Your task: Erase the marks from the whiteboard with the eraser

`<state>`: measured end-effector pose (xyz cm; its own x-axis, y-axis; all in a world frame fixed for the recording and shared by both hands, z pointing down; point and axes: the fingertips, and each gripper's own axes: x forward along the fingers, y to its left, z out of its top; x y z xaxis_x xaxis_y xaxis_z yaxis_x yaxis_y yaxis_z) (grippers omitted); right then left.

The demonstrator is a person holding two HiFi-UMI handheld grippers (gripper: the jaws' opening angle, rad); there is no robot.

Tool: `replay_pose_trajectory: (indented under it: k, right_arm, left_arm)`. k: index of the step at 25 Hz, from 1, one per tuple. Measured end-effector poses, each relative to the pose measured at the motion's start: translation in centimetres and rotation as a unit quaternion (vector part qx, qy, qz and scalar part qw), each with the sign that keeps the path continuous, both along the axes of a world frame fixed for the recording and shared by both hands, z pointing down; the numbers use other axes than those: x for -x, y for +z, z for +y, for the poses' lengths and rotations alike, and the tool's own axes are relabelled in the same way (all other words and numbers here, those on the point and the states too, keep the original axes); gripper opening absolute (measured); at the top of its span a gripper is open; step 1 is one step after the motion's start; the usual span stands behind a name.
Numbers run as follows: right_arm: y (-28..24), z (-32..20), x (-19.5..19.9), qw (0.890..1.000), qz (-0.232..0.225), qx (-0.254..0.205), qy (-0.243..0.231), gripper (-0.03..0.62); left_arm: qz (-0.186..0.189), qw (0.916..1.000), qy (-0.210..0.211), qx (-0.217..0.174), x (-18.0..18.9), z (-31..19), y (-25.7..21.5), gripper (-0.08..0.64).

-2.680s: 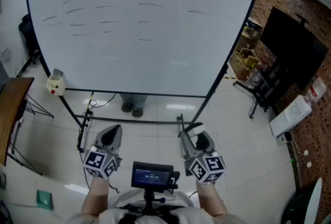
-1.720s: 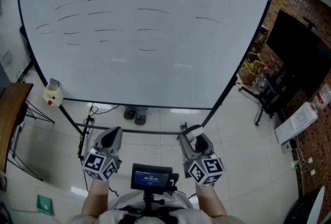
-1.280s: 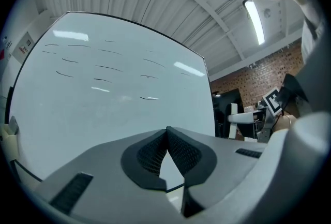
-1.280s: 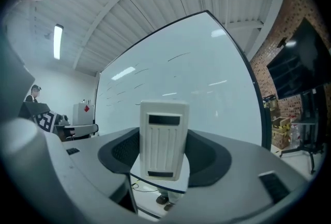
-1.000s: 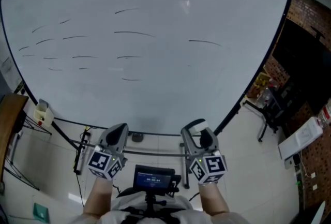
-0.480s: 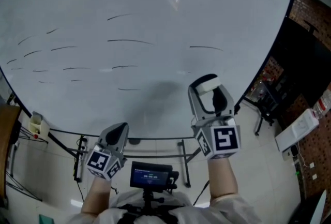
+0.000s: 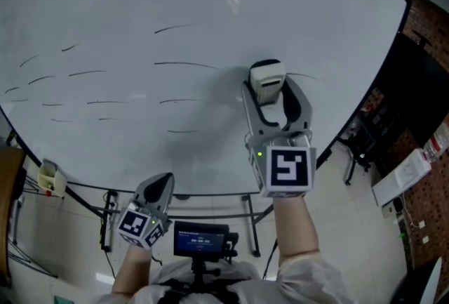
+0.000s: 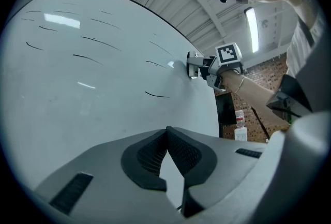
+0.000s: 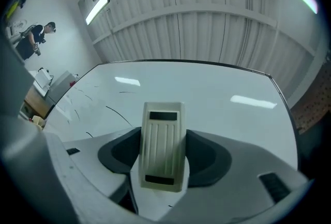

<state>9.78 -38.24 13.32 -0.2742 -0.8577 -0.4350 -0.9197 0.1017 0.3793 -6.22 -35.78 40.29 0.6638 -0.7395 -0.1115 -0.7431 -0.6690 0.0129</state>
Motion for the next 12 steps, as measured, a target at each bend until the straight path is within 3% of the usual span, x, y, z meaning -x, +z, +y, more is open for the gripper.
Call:
replay_pose_trajectory:
  k: [6, 12]
  right_arm:
    - [-0.8, -0.8, 0.3, 0.999, -0.01, -0.033, 0.008, 0.263]
    - [-0.8, -1.0, -0.1, 0.999, -0.009, -0.032, 0.016, 0.264]
  left_arm:
    - [0.007, 0.9999, -0.007, 0.012, 1.0, -1.1, 0.7, -0.008]
    - [0.004, 0.9999, -0.005, 0.009, 1.1, -2.0, 0.6, -0.008]
